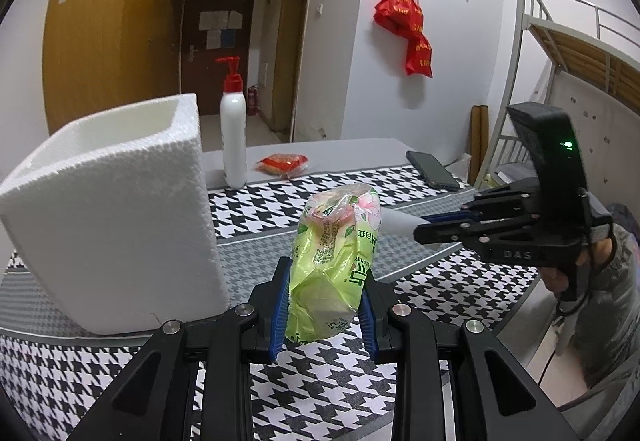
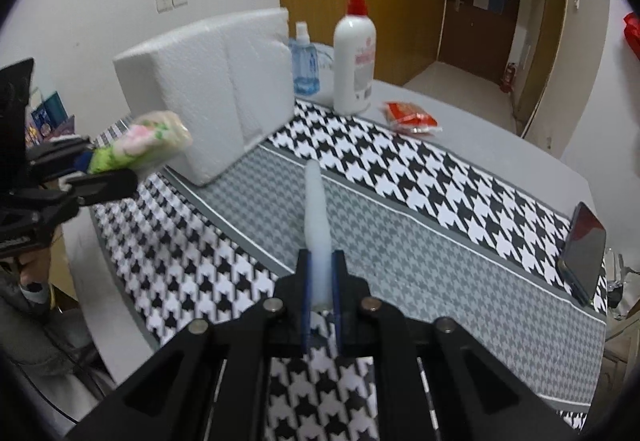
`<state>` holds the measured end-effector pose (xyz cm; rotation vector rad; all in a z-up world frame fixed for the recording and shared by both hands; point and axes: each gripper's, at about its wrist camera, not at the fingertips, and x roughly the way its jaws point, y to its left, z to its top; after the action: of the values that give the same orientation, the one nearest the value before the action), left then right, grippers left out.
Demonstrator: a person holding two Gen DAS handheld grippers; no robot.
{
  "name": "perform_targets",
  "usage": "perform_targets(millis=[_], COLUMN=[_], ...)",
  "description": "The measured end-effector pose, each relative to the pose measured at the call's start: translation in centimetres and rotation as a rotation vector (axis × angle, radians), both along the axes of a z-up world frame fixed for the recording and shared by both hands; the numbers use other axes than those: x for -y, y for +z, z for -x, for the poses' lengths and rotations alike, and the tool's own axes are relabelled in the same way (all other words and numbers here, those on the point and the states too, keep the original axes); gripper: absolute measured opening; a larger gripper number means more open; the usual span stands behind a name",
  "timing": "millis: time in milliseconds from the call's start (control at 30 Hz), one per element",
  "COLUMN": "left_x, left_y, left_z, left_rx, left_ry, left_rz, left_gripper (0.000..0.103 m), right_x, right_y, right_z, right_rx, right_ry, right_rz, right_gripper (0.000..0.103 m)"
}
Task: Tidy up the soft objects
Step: 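Carry the foam stick with the right tool toward the box while the left tool holds the bag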
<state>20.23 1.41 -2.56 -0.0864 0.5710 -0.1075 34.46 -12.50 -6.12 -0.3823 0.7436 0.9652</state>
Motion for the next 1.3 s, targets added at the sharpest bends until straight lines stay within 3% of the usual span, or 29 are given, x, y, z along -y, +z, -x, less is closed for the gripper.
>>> perform_targets(millis=[467,767,933,1300], left_x=[0.4,-0.2,-1.1,-3.9], left_y=[2.0,3.1,3.7,4.3], left_z=[1.9,2.4,3.0,5.8], left_rx=[0.064,0.096,0.125,0.209], left_ry=[-0.006,0.002,0.031,0.152], left_rz=[-0.023,-0.033,-0.037,-0.032], left_gripper=[0.032,0.032,0.032,0.032], right_x=[1.9,2.9,2.8,0.6], right_y=[4.1,5.1,5.4,6.0], right_z=[5.2,6.9,8.7,12.8], right_rx=[0.075,0.135,0.198,0.249], right_ry=[-0.051,-0.178,-0.257,-0.393], right_rz=[-0.111,-0.167,-0.192,-0.281], right_gripper=[0.011,0.011,0.011,0.011])
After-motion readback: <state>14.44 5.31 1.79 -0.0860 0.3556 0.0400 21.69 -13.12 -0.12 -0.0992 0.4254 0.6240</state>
